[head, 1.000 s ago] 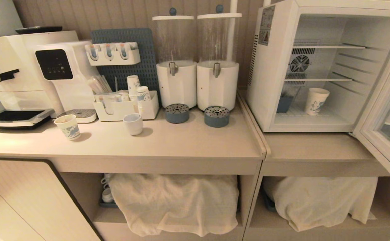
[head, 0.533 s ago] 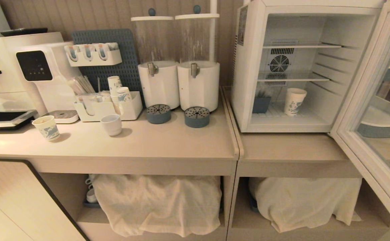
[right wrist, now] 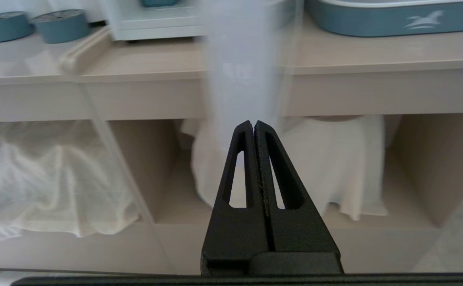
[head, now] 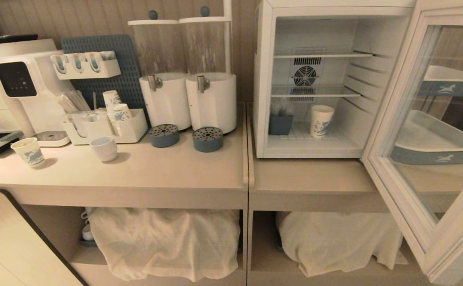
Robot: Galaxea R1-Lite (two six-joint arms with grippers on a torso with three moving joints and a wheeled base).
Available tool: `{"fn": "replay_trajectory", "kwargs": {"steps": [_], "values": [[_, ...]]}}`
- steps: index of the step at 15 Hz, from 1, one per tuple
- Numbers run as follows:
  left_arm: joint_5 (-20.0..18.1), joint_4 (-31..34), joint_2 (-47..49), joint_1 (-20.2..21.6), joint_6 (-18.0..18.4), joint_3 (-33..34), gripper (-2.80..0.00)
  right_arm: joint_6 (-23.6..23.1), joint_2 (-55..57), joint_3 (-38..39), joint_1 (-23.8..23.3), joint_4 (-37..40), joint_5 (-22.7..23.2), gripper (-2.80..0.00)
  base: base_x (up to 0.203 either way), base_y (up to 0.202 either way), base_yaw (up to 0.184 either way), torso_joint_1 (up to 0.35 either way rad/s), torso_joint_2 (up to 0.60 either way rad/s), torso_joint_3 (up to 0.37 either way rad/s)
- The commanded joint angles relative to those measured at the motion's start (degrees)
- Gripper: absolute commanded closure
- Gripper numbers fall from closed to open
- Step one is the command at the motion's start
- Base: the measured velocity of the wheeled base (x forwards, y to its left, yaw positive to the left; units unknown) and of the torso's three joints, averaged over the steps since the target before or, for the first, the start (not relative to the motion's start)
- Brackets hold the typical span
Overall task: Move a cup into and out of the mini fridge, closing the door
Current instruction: Close the freezer door
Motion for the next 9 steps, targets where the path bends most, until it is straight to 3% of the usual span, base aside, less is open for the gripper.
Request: {"fn": "replay_trajectory", "kwargs": {"steps": [1,9], "values": [[0.0,-0.1,-0.2,0.0,-0.1,2.3,0.0,0.0,0.1,0.0,0.1,0.0,0.0,0.0,0.0,-0.191,0.0,0.0,0.0,0.002],[0.0,0.0,-0.2,0.0,-0.1,2.3,0.0,0.0,0.1,0.0,0.1,0.0,0.0,0.0,0.0,-0.192,0.001,0.004,0.0,0.002]]}}
